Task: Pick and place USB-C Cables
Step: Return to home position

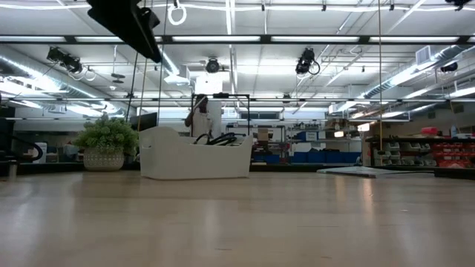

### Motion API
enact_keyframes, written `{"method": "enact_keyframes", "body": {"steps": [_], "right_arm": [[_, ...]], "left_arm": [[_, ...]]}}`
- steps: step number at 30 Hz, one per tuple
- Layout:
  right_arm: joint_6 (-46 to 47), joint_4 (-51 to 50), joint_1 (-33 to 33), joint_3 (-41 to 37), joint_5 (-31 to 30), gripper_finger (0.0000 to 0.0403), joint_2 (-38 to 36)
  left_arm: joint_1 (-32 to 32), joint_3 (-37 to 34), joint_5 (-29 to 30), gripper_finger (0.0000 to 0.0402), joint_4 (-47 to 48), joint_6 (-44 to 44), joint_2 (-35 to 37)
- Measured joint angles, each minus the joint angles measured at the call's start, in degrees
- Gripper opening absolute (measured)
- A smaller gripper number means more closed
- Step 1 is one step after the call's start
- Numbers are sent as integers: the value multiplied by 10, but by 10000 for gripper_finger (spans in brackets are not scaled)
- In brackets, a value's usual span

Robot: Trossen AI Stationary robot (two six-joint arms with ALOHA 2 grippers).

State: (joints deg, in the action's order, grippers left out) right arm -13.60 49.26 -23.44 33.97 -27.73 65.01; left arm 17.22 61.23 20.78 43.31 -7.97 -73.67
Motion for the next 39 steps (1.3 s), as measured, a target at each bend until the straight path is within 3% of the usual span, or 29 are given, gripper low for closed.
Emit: {"method": "enact_keyframes", "body": {"steps": [11, 16, 29, 39], "right_arm": [[1, 219, 7, -171, -26, 184, -71], [4, 254, 6, -215, -28, 184, -96], [16, 299, 7, -292, -30, 184, -140], [19, 356, 7, -336, -37, 184, -144]], "left_arm": [[6, -124, 2, 172, -117, -63, 115], [19, -167, 26, 172, -172, -75, 185], [77, -248, 135, 172, -195, -150, 366], [109, -318, 158, 172, -264, -173, 415]]}}
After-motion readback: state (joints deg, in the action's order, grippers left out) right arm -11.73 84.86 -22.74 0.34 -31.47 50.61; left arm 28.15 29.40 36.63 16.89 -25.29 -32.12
